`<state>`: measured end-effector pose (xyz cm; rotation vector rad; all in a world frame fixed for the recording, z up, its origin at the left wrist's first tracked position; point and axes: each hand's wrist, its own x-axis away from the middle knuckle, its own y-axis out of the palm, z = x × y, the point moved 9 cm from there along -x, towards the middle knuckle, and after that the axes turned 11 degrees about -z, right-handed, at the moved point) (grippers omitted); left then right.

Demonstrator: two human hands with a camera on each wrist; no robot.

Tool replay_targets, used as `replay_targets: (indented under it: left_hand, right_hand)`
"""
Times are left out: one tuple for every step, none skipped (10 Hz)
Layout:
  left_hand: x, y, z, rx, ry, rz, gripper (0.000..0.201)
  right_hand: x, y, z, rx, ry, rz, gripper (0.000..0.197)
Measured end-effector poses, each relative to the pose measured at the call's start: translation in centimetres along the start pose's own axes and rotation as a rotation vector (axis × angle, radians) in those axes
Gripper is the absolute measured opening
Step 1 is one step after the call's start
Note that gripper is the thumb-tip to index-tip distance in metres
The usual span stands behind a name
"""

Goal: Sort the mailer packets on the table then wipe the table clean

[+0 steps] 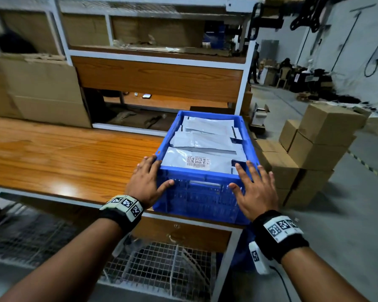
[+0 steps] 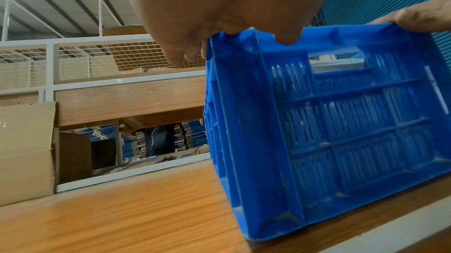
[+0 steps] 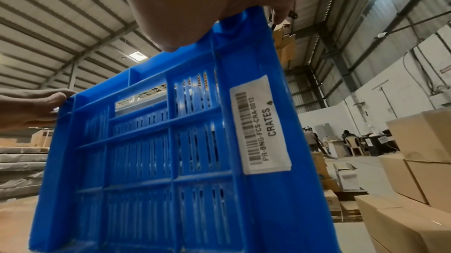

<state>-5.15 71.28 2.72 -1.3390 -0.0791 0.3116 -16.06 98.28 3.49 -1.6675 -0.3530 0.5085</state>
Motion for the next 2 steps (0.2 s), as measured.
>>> replay_targets:
  left_hand:
    - [0.2,-0.4,0.0,-0.03,-0.021,-0.086,0.108]
    - [0.7,-1.8,-0.3,-0.077,-0.02,-0.097,0.108]
  right_hand:
    - [0.5,-0.3,-0.1,0.024,0.043,-0.003,0.092]
    - [0.7,-1.4,-1.2,0.018,0.086,0.014,0.098]
